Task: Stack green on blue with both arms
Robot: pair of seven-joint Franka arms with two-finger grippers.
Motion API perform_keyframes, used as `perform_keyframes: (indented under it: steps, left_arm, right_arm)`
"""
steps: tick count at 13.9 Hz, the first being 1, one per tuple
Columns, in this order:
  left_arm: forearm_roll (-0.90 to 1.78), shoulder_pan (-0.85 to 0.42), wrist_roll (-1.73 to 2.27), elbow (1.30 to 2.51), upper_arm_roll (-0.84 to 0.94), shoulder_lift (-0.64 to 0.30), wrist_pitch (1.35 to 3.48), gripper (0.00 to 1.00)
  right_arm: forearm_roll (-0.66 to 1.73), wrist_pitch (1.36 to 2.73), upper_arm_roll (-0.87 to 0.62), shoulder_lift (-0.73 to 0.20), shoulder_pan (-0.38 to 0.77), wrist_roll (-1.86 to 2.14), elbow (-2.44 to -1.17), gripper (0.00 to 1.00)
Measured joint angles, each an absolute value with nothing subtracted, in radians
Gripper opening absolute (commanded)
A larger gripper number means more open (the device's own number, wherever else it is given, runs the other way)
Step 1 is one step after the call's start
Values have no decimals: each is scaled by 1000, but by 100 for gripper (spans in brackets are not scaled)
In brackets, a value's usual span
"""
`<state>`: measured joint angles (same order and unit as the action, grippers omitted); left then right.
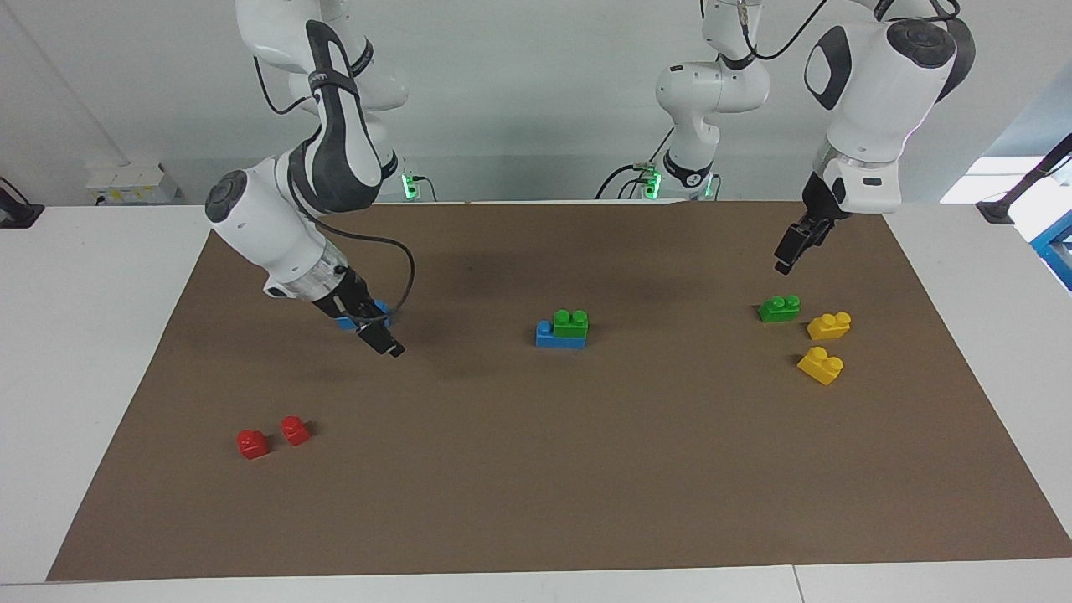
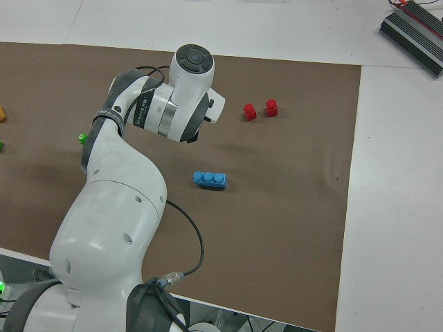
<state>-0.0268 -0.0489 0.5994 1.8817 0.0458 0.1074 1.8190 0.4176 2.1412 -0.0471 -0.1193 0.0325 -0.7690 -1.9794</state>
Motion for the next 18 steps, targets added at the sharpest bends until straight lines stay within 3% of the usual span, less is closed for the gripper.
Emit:
perform_keyframes:
  steps: [4,10,18]
  left_arm:
    - [-26,-38,463,1860,46,107,1772,100]
    - [-26,-15,233,1695,31,81,1562,100]
    - [-18,1,24,1666,19,48,1555,100]
  right_arm:
    - [190,2030,-48,-6,20,-581,-1941,100]
    - [101,1793,-46,145,-18,-281,-1871,100]
    - [47,1584,-45,188,-48,-112,-1772,100]
